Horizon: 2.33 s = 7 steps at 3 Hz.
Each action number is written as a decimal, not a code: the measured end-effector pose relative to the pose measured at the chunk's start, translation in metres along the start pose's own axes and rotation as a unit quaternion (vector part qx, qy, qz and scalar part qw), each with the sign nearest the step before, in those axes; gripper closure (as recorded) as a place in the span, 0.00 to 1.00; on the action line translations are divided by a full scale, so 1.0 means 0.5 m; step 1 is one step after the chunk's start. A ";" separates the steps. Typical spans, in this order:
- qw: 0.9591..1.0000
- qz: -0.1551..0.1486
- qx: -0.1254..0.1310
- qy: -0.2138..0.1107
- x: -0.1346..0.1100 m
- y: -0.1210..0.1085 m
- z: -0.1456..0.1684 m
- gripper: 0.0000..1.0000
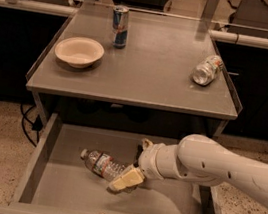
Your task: Pick water bottle from top drawer and place on counter
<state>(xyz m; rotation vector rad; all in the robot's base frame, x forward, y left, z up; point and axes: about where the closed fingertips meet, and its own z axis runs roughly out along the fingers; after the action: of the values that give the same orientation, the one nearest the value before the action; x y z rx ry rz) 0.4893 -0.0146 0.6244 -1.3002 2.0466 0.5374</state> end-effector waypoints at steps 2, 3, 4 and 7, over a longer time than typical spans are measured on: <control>1.000 -0.008 -0.022 0.007 0.003 0.031 0.008 0.00; 1.000 -0.008 -0.023 0.007 0.003 0.031 0.008 0.00; 1.000 -0.008 -0.023 0.007 0.003 0.031 0.008 0.22; 1.000 -0.008 -0.023 0.007 0.003 0.031 0.008 0.99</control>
Offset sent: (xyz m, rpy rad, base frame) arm -0.0335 0.0182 -0.0107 -0.0113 0.0629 0.1072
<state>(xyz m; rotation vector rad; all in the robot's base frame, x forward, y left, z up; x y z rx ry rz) 0.4760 -0.0062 0.6204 -1.3501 2.0443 0.5720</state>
